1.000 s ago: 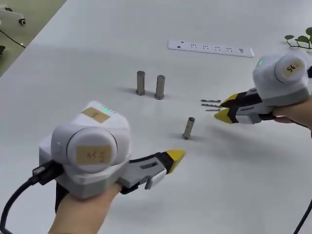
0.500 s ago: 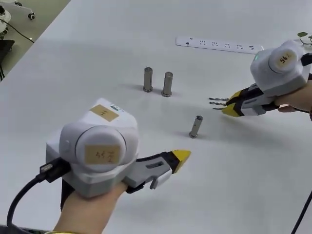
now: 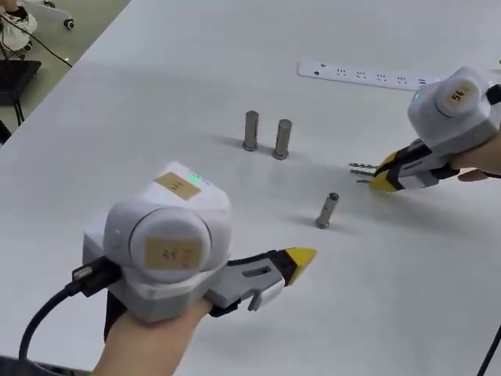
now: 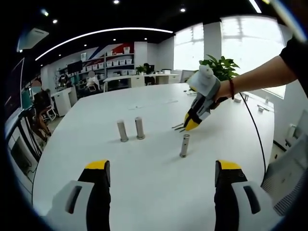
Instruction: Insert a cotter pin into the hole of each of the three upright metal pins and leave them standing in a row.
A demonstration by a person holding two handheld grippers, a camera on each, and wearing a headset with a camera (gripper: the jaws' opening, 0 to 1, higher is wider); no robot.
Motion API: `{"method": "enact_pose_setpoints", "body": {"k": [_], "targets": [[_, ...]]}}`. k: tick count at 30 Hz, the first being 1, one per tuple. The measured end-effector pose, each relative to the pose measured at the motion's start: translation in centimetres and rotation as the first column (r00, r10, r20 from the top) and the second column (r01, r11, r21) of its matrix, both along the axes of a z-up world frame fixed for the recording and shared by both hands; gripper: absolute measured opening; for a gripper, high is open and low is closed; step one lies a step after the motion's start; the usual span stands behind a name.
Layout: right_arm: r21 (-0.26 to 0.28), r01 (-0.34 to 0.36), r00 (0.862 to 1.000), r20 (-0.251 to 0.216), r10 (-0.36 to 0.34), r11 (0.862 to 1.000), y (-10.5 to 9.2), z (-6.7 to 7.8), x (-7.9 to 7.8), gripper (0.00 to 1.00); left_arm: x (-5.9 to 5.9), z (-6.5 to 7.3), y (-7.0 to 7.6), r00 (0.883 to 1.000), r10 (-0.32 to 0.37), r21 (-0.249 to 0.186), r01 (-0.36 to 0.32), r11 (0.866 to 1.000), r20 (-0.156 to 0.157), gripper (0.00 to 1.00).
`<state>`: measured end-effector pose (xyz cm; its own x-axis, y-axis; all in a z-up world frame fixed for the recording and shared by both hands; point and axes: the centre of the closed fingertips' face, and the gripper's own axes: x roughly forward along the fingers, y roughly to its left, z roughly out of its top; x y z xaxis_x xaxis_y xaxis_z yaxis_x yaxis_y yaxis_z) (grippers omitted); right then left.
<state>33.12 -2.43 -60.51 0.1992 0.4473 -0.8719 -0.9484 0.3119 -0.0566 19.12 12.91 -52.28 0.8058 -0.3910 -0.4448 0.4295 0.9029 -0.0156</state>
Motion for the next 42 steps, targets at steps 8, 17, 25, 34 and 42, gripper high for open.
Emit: {"method": "enact_pose_setpoints", "body": {"k": [8,17,25,34,42], "targets": [[-0.058,-0.038,0.999,-0.037,0.036,0.998,-0.3,-0.5,0.2,0.04,0.0,0.0,-0.1,1.000,-0.002,0.001,0.002,1.000,0.000,0.89],[-0.159,-0.085,0.996,-0.053,0.077,0.984,-0.7,-0.9,0.4,0.00,0.1,0.0,-0.1,1.000,-0.003,-0.001,0.003,1.000,-0.001,0.89],[-0.251,-0.155,0.988,-0.028,0.152,0.956,-0.4,-0.8,0.2,0.00,0.1,0.0,-0.2,1.000,-0.006,-0.002,0.006,1.000,-0.005,0.89],[-0.198,-0.152,0.988,0.001,0.155,0.968,-0.5,-0.3,0.5,0.00,0.0,0.0,-0.2,1.000,-0.008,-0.010,0.007,1.000,-0.008,0.88],[-0.161,-0.165,0.983,0.053,0.176,0.973,-0.2,1.6,-0.3,0.00,0.0,-0.1,-0.1,1.000,-0.009,-0.012,0.009,1.000,-0.009,0.85]]}}
